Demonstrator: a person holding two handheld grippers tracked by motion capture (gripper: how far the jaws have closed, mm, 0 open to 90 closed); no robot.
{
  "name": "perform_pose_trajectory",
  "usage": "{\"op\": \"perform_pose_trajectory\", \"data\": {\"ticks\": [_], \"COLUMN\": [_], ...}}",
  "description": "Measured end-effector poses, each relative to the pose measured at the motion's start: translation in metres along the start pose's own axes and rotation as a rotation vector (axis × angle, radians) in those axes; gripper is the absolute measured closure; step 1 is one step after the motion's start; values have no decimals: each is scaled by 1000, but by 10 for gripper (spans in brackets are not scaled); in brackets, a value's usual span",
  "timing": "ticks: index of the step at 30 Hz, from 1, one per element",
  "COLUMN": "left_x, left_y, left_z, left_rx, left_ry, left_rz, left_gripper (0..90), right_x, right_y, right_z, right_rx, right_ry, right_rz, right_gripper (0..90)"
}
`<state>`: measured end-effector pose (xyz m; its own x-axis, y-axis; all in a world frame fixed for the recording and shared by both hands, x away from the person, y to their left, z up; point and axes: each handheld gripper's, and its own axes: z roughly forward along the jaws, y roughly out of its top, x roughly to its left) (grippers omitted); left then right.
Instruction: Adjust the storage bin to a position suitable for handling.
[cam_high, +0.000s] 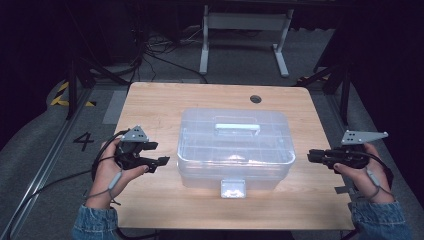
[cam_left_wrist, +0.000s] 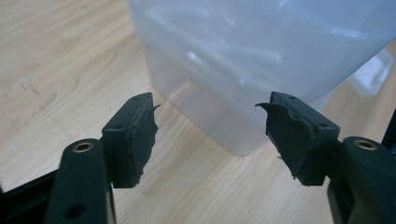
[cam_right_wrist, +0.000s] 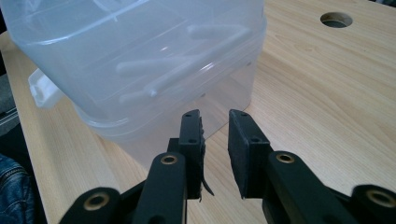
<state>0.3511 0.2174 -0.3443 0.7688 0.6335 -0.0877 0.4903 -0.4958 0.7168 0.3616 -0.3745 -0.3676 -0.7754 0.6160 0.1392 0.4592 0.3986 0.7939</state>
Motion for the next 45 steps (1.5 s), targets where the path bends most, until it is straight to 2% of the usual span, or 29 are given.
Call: {"op": "perform_pose_trajectory", "data": {"ticks": [1, 2, 3, 4, 6, 9, 10, 14, 15, 16, 18, 20, 26, 32, 36, 39, 45], "left_x": [0, 1, 1, 1, 1, -1, 0, -1, -2, -2, -4, -5, -12, -16, -20, -25, -38], "left_y": [0, 10, 10, 17, 22, 38, 41, 53, 61, 61, 72, 81, 109, 127, 138, 148, 165], "left_z": [0, -5, -5, -9, -12, -19, -20, -22, -22, -22, -22, -21, -11, 1, 9, 17, 41], "left_rx": [0, -6, -6, -9, -17, -45, -39, -47, -50, -50, -53, -47, -41, -34, -21, -3, 37], "left_ry": [0, -17, -17, -26, -37, -59, -58, -74, -81, -81, -100, -107, -151, -194, -192, -183, -189], "left_rz": [0, 12, 12, 31, 39, 62, 79, 104, 115, 115, 128, 155, 215, 237, 251, 276, 314], "left_gripper": [355, 374, 382, 387, 410, 424, 436, 445, 446, 446, 446, 454, 455, 450, 413, 367, 358], "right_x": [0, 0, 1, 1, 1, 2, 2, 3, 3, 3, 4, 4, 6, 7, 8, 9, 10], "right_y": [-1, -1, -2, -2, -3, -5, -6, -8, -9, -9, -10, -11, -14, -16, -16, -17, -17], "right_z": [0, -1, -1, -2, -2, -4, -4, -6, -8, -8, -9, -11, -13, -14, -14, -12, -11], "right_rx": [1, 2, 2, 2, 1, 2, 2, 3, -1, -1, -3, -6, -3, -3, 1, 3, 6], "right_ry": [0, -2, -3, -2, -3, -3, -2, -4, -8, -8, -7, -8, -13, -10, -10, -4, -2], "right_rz": [3, 3, 5, 7, 3, 12, 11, 14, 14, 14, 15, 17, 17, 14, 16, 15, 9], "right_gripper": [759, 757, 755, 753, 752, 746, 745, 742, 740, 740, 738, 737, 733, 730, 729, 726, 722]}}
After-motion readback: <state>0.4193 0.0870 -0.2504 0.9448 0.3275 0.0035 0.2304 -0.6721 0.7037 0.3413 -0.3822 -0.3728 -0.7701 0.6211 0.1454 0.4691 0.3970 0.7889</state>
